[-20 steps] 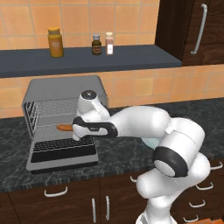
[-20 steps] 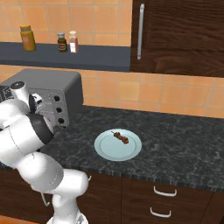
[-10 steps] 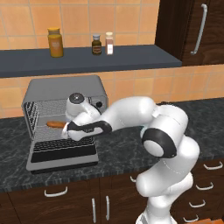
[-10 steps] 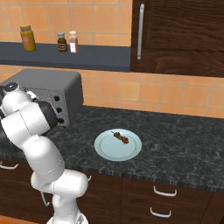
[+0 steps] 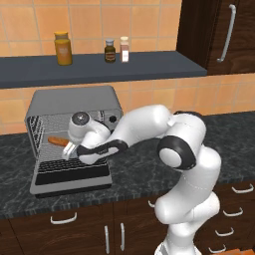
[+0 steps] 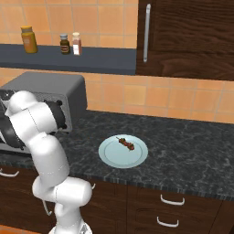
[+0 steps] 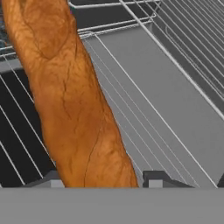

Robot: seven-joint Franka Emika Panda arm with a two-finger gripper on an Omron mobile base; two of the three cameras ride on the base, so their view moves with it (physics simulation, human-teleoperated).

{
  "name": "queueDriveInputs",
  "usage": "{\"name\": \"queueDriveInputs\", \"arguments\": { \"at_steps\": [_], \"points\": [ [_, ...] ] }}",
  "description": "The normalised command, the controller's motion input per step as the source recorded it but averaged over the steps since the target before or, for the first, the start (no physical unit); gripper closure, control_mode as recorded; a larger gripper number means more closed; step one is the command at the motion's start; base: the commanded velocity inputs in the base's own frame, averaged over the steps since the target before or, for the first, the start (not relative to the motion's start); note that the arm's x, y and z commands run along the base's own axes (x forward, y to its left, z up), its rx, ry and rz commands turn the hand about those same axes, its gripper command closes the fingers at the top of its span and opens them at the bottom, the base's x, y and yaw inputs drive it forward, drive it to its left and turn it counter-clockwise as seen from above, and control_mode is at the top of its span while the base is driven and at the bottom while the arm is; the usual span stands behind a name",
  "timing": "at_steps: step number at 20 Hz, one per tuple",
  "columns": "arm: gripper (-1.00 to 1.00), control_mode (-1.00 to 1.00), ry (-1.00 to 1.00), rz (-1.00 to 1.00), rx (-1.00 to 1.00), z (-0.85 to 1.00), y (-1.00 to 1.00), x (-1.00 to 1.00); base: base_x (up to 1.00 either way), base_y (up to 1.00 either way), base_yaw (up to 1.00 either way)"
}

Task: Pick up the kebab skewer and baguette bread, and place them inside the toaster oven. Close the toaster oven door and start by setting the timer.

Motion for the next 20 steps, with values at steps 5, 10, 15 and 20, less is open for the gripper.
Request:
{"name": "queueDriveInputs", "arguments": {
  "at_steps": [5, 10, 15, 20],
  "points": [
    [1.0, -1.0, -0.01, -0.19, 0.04, -0.15, 0.0, 0.02, 0.0, 0.0, 0.0],
    [1.0, -1.0, -0.03, -0.1, 0.02, 0.0, 0.0, 0.15, 0.0, 0.0, 0.0],
    [1.0, -1.0, -0.09, -0.02, 0.01, -0.01, 0.0, 0.04, 0.0, 0.0, 0.0],
    [1.0, -1.0, -0.08, 0.0, 0.0, -0.08, 0.0, 0.0, 0.0, 0.0, 0.0]
  ]
}}
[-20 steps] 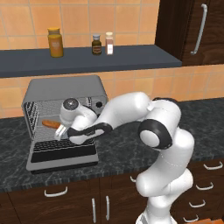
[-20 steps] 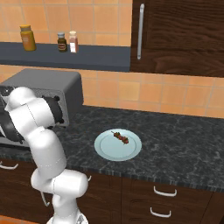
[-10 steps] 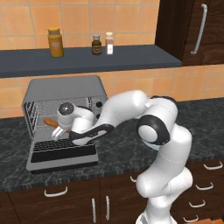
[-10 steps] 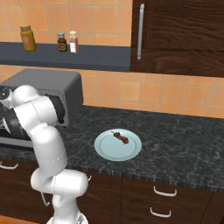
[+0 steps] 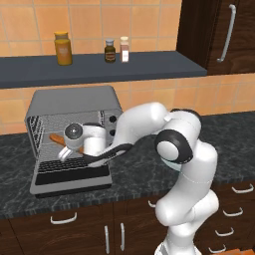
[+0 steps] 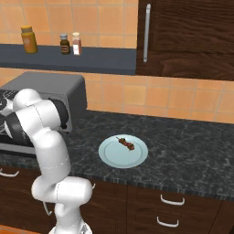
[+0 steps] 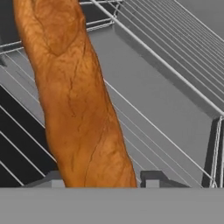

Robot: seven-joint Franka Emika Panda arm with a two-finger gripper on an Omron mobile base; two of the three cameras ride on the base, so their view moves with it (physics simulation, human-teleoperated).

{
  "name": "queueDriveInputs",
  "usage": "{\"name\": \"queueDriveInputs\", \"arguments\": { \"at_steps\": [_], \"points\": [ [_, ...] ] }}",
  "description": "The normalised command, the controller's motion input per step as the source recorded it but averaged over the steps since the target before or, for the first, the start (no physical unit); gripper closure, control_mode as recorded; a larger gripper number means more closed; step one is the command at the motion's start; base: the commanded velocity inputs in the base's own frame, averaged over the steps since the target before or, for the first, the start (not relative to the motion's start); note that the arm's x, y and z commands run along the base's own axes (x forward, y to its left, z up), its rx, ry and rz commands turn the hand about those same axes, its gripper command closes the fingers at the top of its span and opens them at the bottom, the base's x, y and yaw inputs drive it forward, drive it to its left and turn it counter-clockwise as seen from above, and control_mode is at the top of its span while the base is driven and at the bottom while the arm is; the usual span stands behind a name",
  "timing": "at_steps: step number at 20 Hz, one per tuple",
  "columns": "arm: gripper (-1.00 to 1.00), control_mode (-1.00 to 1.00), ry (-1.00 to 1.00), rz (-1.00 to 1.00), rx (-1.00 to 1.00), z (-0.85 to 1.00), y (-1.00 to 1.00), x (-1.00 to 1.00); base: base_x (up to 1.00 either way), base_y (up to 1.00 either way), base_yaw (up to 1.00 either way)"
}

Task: Pick up the kebab skewer and baguette bread, and place them inside the toaster oven. Close the toaster oven door and start by setting the timer.

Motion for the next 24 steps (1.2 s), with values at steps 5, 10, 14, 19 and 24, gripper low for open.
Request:
{"name": "queueDriveInputs", "arguments": {
  "at_steps": [5, 10, 14, 19, 24],
  "points": [
    [-1.0, -1.0, -0.04, 0.0, 0.0, -0.02, -0.03, 0.0, 0.0, 0.0, 0.0],
    [-1.0, -1.0, -0.01, 0.0, 0.02, -0.03, -0.09, 0.0, 0.0, 0.0, 0.0],
    [-1.0, -1.0, 0.0, 0.0, 0.02, 0.0, -0.11, 0.0, 0.0, 0.0, 0.0],
    [-1.0, -1.0, 0.0, 0.0, 0.09, 0.56, -0.2, -0.49, 0.0, 0.0, 0.0],
    [-1.0, -1.0, 0.02, -0.05, 0.13, 0.67, -0.71, -0.73, 0.0, 0.0, 0.0]
  ]
}}
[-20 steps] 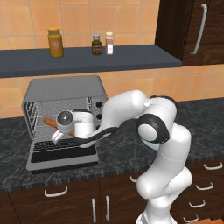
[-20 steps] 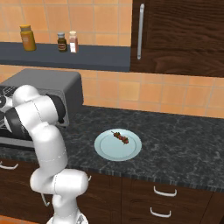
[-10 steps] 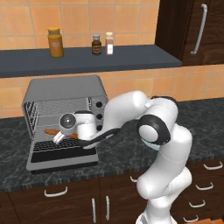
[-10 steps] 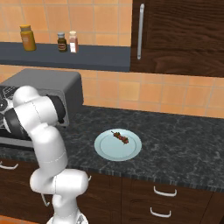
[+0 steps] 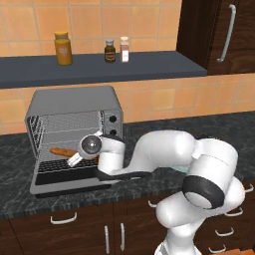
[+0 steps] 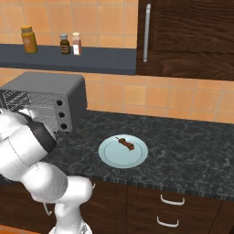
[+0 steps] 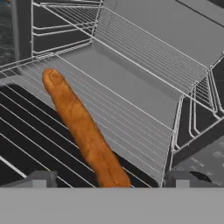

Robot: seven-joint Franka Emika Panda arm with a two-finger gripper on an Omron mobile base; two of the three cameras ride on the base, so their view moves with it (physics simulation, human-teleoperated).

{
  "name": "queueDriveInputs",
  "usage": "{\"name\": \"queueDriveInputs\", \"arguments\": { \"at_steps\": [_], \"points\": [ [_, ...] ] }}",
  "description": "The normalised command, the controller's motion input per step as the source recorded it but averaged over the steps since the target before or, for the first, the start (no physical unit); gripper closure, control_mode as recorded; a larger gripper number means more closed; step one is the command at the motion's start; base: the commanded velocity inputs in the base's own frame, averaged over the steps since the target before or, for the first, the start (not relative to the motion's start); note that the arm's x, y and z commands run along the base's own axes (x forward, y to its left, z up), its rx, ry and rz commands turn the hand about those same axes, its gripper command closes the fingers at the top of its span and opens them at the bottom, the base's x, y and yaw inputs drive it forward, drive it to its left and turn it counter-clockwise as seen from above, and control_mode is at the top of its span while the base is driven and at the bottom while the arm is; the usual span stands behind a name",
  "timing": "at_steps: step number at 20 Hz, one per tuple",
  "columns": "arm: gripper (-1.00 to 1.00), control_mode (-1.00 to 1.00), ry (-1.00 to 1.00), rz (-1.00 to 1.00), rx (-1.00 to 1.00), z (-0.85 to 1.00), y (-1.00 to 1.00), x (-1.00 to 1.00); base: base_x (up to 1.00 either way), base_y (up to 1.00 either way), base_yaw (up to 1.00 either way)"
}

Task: Pick up the kebab skewer and baguette bread, and place them inside the toaster oven. Close the toaster oven door and start by setting the timer.

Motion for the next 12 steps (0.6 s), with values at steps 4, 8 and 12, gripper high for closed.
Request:
{"name": "queueDriveInputs", "arguments": {
  "at_steps": [4, 8, 12],
  "points": [
    [-1.0, -1.0, 0.05, -0.06, 0.1, 0.66, -1.0, -0.49, 0.0, 0.0, 0.0],
    [-1.0, -1.0, 0.12, -0.1, 0.09, 0.81, -1.0, -0.53, 0.0, 0.0, 0.0],
    [-1.0, -1.0, 0.2, -0.16, 0.05, 0.77, -1.0, -0.4, 0.0, 0.0, 0.0]
  ]
}}
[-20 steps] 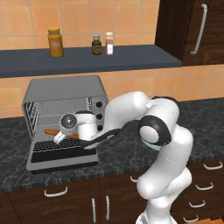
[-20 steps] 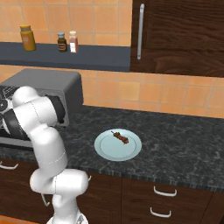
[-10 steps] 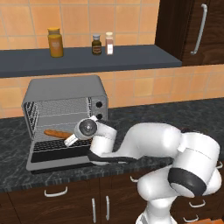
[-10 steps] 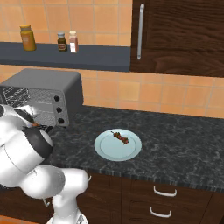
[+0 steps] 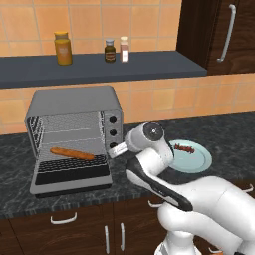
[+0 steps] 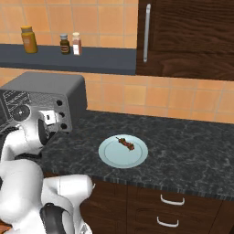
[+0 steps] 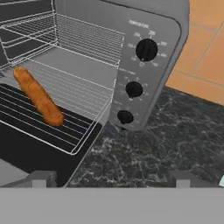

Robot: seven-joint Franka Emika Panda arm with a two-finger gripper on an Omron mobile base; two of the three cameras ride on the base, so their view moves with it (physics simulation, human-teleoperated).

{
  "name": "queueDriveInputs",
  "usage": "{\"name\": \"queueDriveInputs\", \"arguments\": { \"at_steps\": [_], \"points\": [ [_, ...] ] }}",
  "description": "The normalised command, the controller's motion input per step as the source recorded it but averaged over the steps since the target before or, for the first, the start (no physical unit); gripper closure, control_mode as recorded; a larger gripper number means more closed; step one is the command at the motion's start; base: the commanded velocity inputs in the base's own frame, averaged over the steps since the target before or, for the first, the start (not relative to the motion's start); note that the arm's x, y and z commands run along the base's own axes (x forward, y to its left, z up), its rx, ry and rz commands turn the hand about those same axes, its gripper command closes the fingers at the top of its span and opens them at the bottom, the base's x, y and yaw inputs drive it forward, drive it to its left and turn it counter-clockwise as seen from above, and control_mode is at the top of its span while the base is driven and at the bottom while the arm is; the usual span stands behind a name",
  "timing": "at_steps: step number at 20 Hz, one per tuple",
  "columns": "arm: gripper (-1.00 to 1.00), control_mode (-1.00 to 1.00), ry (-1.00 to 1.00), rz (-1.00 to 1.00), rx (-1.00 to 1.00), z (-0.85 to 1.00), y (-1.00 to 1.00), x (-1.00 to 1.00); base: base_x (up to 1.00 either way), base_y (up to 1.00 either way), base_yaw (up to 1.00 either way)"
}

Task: Pick up the kebab skewer and baguette bread, and place them inside the toaster oven. Close the toaster oven door and start by setting the timer.

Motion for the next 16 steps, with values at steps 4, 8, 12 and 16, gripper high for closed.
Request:
{"name": "queueDriveInputs", "arguments": {
  "at_steps": [4, 8, 12, 16],
  "points": [
    [-1.0, -1.0, 0.27, -0.28, 0.0, 0.56, -1.0, -0.29, 0.0, 0.0, 0.0],
    [-1.0, -1.0, 0.34, -0.37, 0.0, 0.51, -1.0, -0.22, 0.0, 0.0, 0.0],
    [-1.0, -1.0, 0.31, -0.4, 0.0, 0.21, -1.0, -0.06, 0.0, 0.0, 0.0],
    [-1.0, -1.0, 0.05, -0.21, 0.0, -0.15, -1.0, -0.07, 0.0, 0.0, 0.0]
  ]
}}
